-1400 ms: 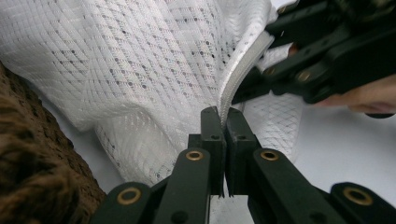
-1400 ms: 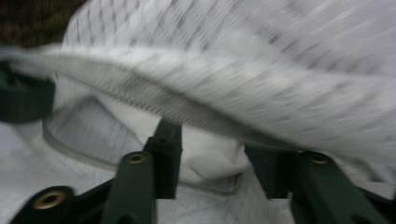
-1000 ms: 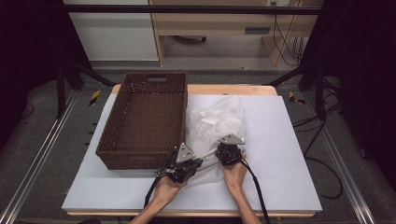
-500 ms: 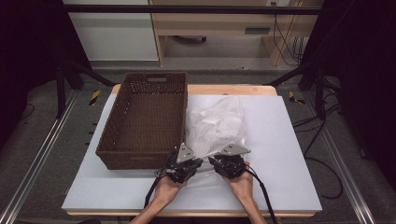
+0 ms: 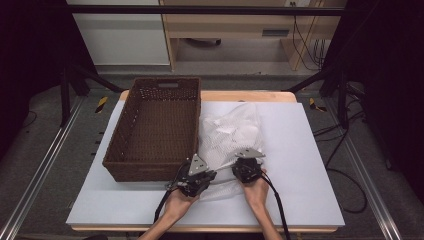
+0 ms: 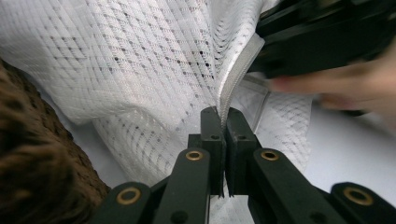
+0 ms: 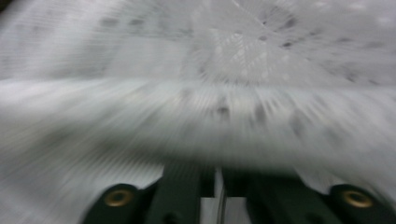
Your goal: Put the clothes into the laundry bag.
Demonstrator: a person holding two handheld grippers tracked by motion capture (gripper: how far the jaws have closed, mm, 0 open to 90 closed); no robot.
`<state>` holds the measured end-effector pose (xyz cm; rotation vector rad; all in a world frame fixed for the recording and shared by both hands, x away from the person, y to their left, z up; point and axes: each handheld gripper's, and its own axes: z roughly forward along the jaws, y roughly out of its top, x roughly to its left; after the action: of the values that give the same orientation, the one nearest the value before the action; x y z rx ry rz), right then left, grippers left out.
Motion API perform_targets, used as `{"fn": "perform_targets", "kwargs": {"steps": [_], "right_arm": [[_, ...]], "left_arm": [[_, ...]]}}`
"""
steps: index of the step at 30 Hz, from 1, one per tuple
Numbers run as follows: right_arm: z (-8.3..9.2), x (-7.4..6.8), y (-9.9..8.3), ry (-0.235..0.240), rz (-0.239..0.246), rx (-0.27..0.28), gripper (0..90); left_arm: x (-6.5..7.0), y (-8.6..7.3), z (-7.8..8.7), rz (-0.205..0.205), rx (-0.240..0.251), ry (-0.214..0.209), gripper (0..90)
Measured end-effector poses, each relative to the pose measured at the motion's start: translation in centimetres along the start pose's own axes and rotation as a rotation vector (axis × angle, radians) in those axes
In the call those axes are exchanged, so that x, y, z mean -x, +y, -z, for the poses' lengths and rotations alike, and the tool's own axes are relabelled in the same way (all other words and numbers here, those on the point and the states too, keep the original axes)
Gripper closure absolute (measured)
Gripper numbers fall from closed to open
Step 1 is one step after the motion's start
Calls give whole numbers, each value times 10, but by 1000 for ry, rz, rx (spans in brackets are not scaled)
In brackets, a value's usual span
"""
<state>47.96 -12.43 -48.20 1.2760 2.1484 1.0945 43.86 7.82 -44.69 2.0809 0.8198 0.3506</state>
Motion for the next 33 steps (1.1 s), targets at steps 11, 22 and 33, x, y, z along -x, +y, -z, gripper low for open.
{"fn": "perform_targets", "kwargs": {"steps": [11,22,33], "right_arm": [[71,46,-43,-50,-6,-11,602],[68,57,-55,-73,-29,-48,896],[96,70,-63,-159,-76,-27,729]], "left_arm": [[7,-11,3,-29,-47,15,688],[0,-52,19,66,-87,58,561],[0,-54,13,79,-84,64,583]]}}
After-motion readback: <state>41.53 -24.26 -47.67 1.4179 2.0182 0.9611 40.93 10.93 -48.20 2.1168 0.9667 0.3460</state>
